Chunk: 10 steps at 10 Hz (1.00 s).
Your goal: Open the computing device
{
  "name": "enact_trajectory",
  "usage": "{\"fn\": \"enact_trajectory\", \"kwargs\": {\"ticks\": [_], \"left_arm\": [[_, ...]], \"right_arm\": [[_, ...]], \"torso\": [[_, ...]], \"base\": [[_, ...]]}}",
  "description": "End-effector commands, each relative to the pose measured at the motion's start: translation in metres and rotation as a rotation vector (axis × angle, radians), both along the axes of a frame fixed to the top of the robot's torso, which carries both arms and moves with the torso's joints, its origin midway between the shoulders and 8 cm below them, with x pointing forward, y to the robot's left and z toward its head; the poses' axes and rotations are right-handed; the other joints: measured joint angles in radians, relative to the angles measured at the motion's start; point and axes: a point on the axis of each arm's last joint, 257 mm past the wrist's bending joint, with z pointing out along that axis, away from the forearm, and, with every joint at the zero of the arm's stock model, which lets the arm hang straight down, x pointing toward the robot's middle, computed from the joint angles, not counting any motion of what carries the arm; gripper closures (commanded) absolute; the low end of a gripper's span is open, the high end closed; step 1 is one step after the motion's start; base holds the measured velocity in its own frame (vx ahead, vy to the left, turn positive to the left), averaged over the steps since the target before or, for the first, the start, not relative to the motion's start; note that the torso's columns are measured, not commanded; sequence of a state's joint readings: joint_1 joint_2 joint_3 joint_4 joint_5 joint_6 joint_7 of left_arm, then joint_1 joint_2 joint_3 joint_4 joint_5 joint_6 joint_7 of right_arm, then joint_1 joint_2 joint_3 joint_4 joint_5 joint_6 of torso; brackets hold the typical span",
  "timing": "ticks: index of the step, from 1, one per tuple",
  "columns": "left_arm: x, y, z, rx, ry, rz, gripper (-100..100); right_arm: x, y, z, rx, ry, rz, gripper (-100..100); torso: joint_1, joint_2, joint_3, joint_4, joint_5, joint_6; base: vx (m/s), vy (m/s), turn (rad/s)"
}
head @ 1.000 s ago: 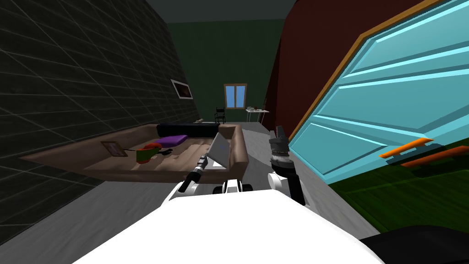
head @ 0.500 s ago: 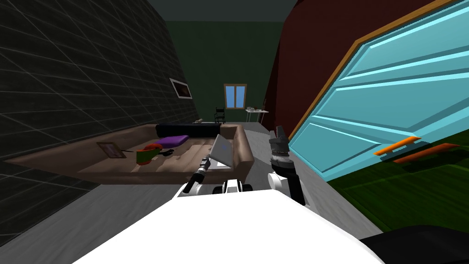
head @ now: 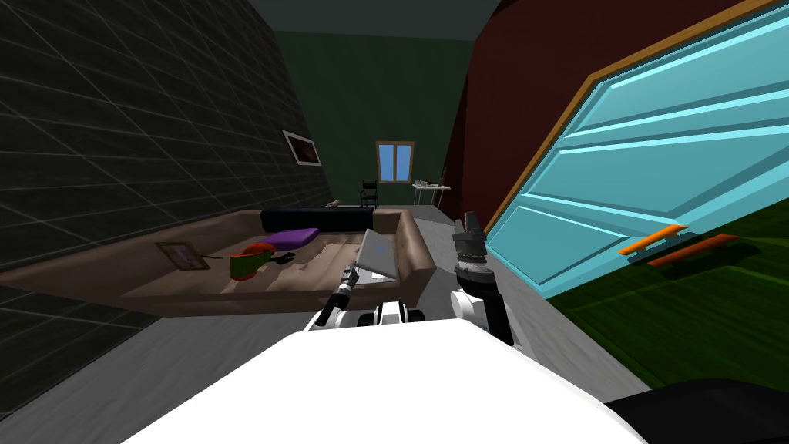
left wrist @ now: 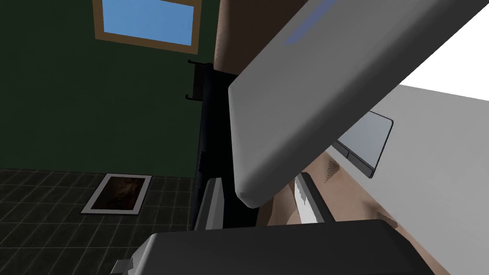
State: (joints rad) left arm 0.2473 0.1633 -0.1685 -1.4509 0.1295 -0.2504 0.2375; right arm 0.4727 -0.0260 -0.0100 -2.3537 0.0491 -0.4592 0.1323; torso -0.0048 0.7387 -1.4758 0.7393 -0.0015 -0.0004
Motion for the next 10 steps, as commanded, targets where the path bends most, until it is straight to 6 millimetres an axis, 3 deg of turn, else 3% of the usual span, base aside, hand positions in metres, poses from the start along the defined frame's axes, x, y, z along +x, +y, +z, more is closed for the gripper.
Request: {"fn": "enact_trajectory", "kwargs": {"ticks": [1,2,3,4,10], "left_arm": [[-0.013,-0.002,-0.019,-0.050,0.011,0.013,100],[-0.013,-0.002,-0.016,-0.051,0.000,0.013,100],[-0.024,-0.005,-0.033,-0.101,0.022,0.025,100],[-0.014,0.002,-0.015,-0.072,0.018,0.021,-100],[-0.005,0.009,0.013,-0.072,0.016,0.012,-100]], "right_arm": [[0.000,0.000,0.000,0.000,0.000,0.000,0],[0.000,0.000,0.000,0.000,0.000,0.000,0],[0.000,0.000,0.000,0.000,0.000,0.000,0],[0.000,0.000,0.000,0.000,0.000,0.000,0],[0.000,0.000,0.000,0.000,0.000,0.000,0]], "torso": [[0.000,-0.004,-0.001,-0.002,0.001,0.003],[0.002,-0.006,-0.003,-0.003,0.002,0.002],[0.002,-0.003,-0.002,-0.002,0.001,0.001],[0.003,-0.005,-0.002,-0.002,0.003,0.005],[0.005,0.000,0.000,0.000,0.001,0.000]], "base": [[0.056,0.074,-0.082],[0.032,0.024,-0.012],[0.059,0.052,-0.070],[0.021,0.019,0.019],[-0.016,-0.026,0.024]]}}
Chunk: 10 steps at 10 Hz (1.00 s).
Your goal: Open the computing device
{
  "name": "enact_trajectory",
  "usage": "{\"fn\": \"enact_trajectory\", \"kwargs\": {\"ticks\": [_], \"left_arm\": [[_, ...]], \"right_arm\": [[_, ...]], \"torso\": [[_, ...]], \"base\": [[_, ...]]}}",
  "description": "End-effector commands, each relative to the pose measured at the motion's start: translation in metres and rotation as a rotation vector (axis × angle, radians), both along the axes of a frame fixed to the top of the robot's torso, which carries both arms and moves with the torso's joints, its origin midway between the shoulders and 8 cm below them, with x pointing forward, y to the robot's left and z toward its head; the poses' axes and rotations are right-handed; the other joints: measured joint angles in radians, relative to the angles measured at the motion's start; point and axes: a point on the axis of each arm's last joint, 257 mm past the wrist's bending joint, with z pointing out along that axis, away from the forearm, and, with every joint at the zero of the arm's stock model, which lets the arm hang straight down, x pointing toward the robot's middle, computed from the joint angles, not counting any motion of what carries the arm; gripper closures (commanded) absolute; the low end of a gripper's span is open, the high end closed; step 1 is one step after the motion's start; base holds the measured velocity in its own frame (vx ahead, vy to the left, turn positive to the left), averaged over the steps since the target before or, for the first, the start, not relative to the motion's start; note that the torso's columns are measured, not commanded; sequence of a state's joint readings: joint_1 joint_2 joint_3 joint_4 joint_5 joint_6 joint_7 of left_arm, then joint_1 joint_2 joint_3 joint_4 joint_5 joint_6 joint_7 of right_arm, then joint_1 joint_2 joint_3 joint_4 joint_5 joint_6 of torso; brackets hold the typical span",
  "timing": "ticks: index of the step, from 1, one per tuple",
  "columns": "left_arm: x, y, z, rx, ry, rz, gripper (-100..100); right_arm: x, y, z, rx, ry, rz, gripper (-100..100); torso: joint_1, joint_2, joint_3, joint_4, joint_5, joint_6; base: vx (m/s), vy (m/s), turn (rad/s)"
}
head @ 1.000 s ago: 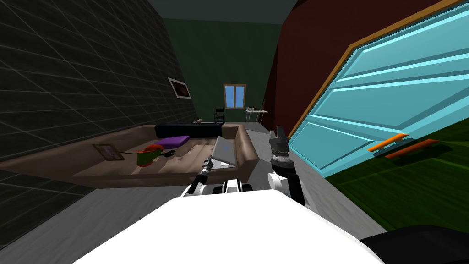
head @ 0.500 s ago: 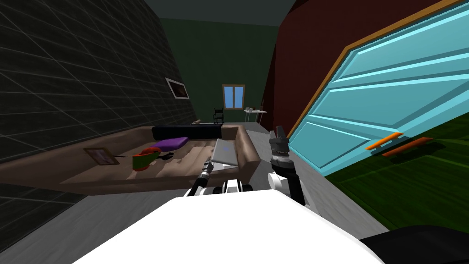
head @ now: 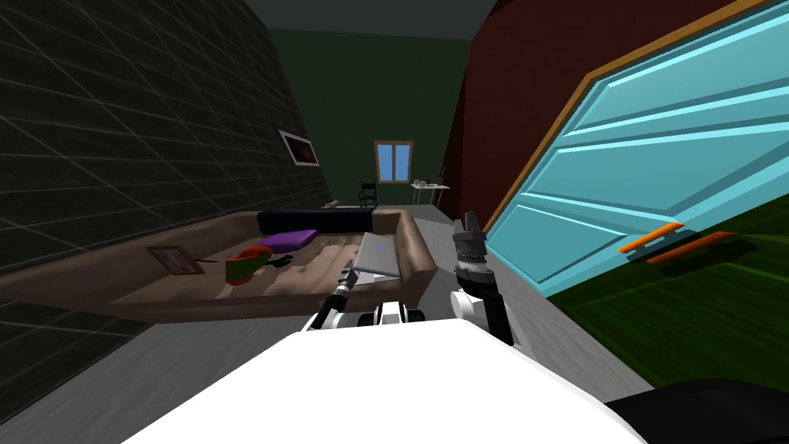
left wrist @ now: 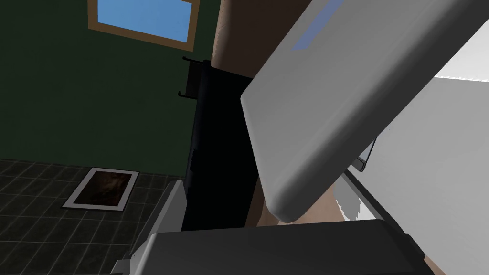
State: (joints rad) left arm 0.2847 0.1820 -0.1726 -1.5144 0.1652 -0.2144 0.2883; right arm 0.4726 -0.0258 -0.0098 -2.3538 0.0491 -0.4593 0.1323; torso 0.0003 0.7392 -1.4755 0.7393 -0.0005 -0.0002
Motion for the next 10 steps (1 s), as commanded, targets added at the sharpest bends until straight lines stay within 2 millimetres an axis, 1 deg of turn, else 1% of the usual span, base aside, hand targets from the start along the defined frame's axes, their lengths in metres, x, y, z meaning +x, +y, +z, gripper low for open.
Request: {"fn": "enact_trajectory", "kwargs": {"ticks": [1,3,4,5,10], "left_arm": [[0.004,0.004,0.014,-0.001,-0.001,-0.006,-100],[0.007,0.005,0.026,0.000,0.000,-0.011,-100],[0.006,0.004,0.021,0.001,0.001,-0.009,-100],[0.006,0.005,0.021,0.000,0.004,-0.009,0],[0.006,0.005,0.021,0.001,0.004,-0.009,0]], "right_arm": [[0.000,0.000,0.000,0.000,0.000,0.000,0],[0.000,0.000,0.000,0.000,0.000,0.000,0],[0.000,0.000,0.000,0.000,0.000,0.000,0],[0.000,0.000,0.000,0.000,0.000,0.000,0],[0.000,0.000,0.000,0.000,0.000,0.000,0]], "torso": [[0.000,0.000,0.000,0.000,0.000,0.000],[-0.001,0.000,0.000,0.000,0.000,0.000],[-0.001,0.000,0.000,0.000,0.000,0.000],[0.000,0.000,0.000,-0.001,0.000,0.000],[0.000,-0.001,-0.001,-0.001,0.000,0.000]], "base": [[-0.010,-0.018,0.022],[-0.014,-0.018,0.025],[-0.005,-0.009,0.006],[0.000,0.000,0.000],[0.000,0.000,0.000]]}}
